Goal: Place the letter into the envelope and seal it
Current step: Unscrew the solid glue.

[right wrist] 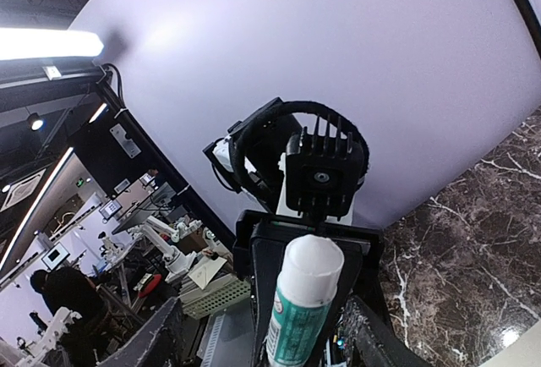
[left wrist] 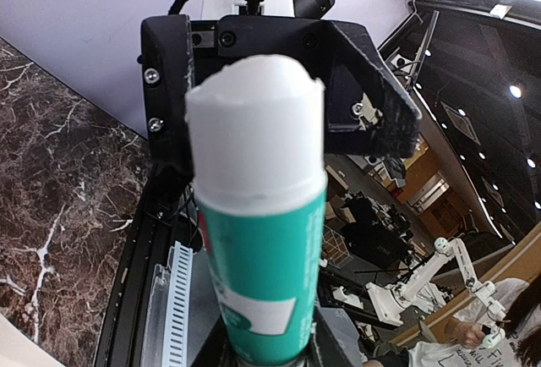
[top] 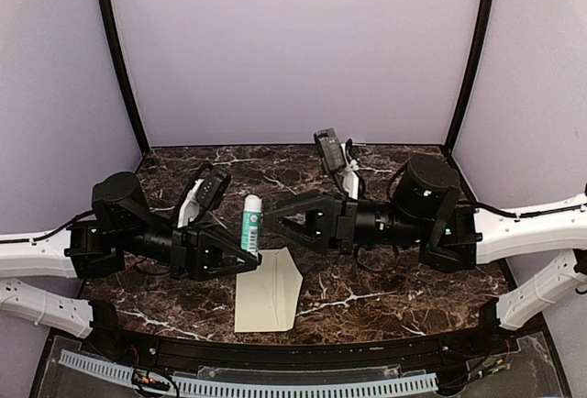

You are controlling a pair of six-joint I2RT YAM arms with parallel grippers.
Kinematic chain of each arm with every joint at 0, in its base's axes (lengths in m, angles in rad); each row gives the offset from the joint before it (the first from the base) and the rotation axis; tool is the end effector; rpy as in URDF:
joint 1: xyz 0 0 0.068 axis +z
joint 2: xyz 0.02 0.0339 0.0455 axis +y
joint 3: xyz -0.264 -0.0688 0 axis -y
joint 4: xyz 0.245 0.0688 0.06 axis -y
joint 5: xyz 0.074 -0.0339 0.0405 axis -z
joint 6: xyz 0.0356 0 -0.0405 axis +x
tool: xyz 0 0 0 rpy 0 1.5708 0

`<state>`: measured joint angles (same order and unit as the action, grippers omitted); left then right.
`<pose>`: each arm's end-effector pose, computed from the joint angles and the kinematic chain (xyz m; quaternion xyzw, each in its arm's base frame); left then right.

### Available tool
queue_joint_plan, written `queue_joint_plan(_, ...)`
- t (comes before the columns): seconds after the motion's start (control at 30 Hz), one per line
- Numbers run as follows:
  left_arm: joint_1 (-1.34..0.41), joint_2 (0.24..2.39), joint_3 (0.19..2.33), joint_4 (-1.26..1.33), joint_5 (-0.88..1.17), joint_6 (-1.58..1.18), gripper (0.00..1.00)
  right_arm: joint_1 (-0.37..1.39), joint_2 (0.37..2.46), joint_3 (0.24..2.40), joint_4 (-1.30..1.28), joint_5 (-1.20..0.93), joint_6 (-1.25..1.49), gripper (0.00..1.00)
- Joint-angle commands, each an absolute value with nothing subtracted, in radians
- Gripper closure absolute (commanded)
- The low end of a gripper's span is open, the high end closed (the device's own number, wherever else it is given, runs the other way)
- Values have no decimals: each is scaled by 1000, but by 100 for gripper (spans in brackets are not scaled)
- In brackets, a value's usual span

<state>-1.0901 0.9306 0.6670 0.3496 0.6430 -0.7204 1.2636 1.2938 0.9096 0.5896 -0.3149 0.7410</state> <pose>0.0812 -0.2019 0.3281 0.3468 0.5877 -0.6818 0.2636 0.0811 0.2922 0.3532 -0.2785 0.5705 0.6990 0.3292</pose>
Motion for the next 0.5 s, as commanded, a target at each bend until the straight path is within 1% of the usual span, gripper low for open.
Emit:
queue_joint_plan(0.0, -1086, 935, 691, 440, 714, -745, 100, 1270, 1353, 993, 635, -382, 725, 41)
queue_joint_plan(0.07, -1085, 938, 693, 445, 716, -745, 100, 1273, 1374, 1013, 634, -398, 725, 45)
queue_joint_plan(0.13, -1085, 939, 694, 444, 717, -745, 100, 1272, 1387, 1022, 647, -412, 727, 50)
queue_joint_plan(0.2, -1086, 940, 694, 443, 716, -744, 100, 1273, 1392, 1028, 655, -418, 731, 57)
queue_joint_plan(0.23, -1086, 942, 692, 444, 717, -742, 100, 1272, 1397, 1032, 654, -419, 733, 63)
queue_joint_plan(0.33, -1085, 951, 692, 445, 720, -745, 100, 1272, 1407, 1044, 637, -421, 736, 75)
queue_joint_plan(0.47, -1086, 948, 698, 415, 682, -732, 100, 1273, 1408, 1040, 646, -427, 747, 87)
